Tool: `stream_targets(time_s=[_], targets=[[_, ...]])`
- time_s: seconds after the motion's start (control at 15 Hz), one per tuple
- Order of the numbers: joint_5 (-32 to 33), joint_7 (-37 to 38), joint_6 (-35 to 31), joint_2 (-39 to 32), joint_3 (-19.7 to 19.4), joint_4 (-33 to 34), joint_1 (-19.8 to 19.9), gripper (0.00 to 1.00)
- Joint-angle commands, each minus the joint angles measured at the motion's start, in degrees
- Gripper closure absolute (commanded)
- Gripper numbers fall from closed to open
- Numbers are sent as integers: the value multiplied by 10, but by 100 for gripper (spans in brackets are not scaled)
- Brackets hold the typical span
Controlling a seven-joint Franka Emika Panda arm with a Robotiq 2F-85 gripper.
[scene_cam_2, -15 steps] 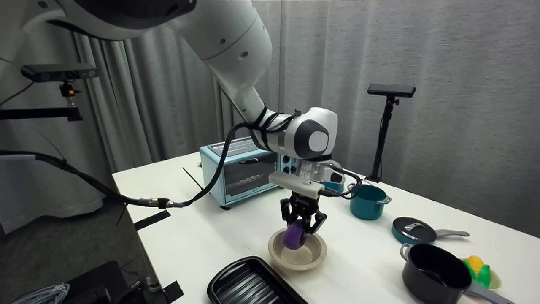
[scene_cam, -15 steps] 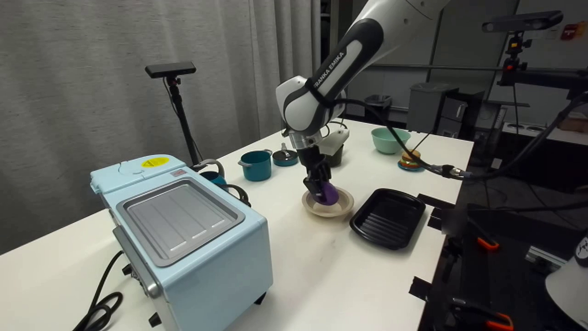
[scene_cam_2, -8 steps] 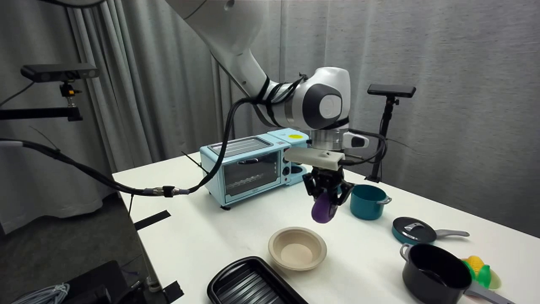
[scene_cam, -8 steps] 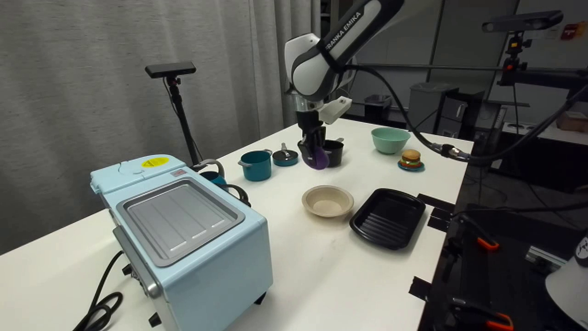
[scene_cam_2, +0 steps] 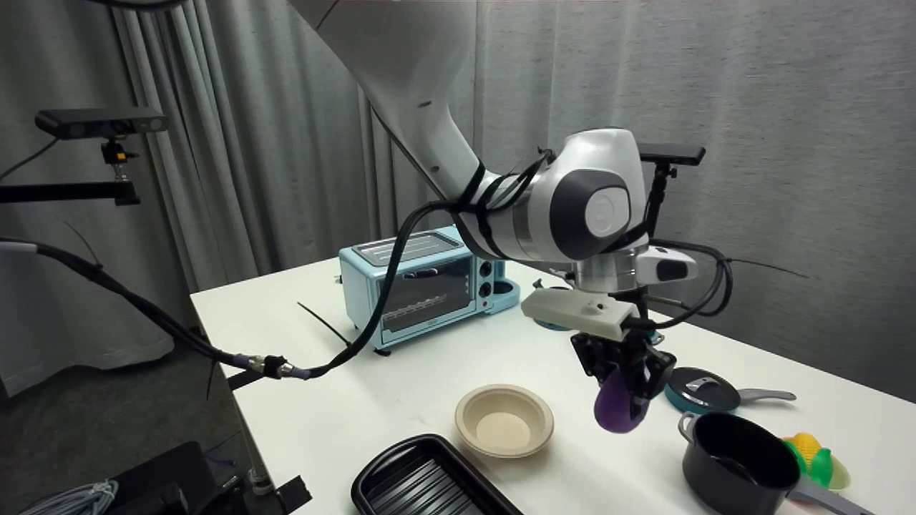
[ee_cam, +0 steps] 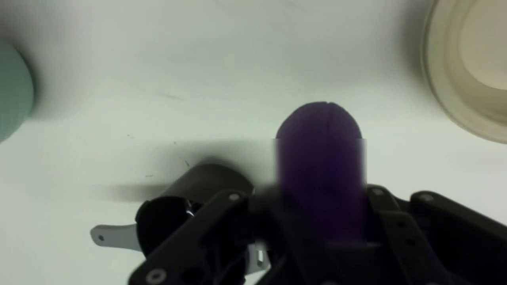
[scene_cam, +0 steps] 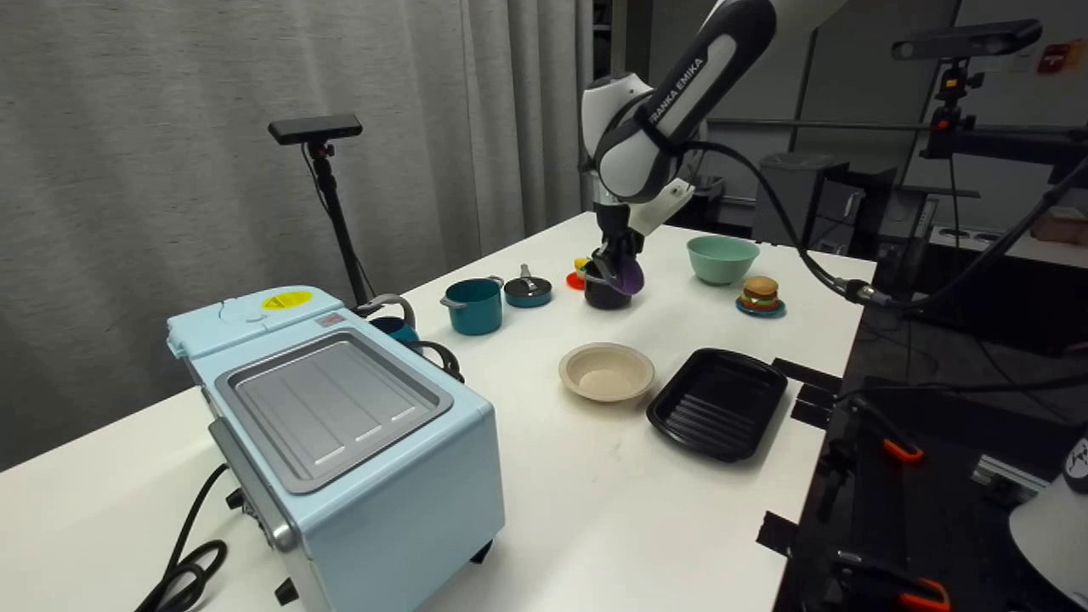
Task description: Pick up the purple object from the bowl and put it on the table
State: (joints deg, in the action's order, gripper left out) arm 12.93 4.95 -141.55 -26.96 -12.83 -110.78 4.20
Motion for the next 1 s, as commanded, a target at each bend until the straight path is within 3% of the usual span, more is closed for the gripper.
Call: stream_targets(time_s=[0.0, 0.4, 0.47, 0.53, 0.73, 0.93], targets=[[31, 48, -28, -10, -31, -29, 3, 93], [22, 72, -22, -43, -49, -53, 12, 93], [21, 75, -20, -47, -51, -53, 13, 89], [20, 78, -18, -50, -52, -54, 13, 47], [22, 83, -21, -48, -57, -59, 12, 39], [31, 89, -36, -26, -63, -74, 5, 14]])
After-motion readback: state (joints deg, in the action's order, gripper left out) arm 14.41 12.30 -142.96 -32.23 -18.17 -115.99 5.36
